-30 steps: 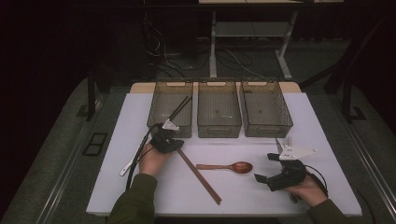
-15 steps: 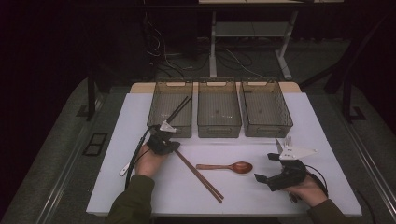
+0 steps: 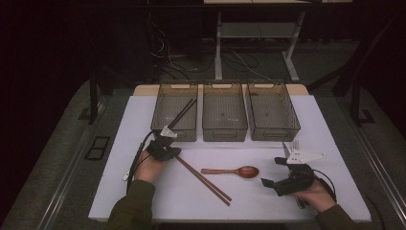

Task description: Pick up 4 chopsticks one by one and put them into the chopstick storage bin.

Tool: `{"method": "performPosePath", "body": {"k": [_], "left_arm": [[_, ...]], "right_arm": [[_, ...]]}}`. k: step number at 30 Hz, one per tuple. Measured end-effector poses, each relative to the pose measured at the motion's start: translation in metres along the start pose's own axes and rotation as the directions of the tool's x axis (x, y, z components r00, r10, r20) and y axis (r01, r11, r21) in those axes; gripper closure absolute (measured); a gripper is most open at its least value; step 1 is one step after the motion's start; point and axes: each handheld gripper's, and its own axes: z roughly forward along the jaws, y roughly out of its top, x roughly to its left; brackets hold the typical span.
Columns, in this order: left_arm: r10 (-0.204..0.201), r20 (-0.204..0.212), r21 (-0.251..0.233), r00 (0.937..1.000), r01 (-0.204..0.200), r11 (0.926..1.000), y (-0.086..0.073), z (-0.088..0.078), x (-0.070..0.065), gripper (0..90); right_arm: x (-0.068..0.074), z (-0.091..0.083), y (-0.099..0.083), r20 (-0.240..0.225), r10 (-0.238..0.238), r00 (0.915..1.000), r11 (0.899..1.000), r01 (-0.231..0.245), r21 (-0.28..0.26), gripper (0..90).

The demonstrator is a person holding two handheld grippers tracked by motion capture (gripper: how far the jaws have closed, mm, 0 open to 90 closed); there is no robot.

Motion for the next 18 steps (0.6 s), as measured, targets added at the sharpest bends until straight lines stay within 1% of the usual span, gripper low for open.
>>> {"method": "performPosePath", "body": {"k": [2,7,15,18], "left_arm": [[0.006,0.000,0.003,1.0000,-0.006,1.0000,-0.001,-0.001,0.000,88.8],[-0.005,0.002,0.004,1.0000,0.005,1.0000,-0.005,-0.005,0.000,88.8],[-0.003,0.006,0.010,1.0000,0.003,0.9999,-0.013,-0.011,0.001,88.8],[-0.009,0.008,0.011,0.9999,0.009,0.9999,-0.015,-0.013,0.000,88.8]], "right_arm": [[0.000,0.000,0.000,0.000,0.000,1.0000,1.000,0.000,0.000,1.3],[0.000,0.000,0.000,0.000,0.002,1.0000,1.000,-0.002,-0.002,1.4],[0.000,0.000,0.000,0.000,0.001,1.0000,1.000,-0.001,-0.001,1.4],[0.000,0.000,0.000,0.001,0.001,1.0000,1.000,-0.001,-0.002,1.3]]}}
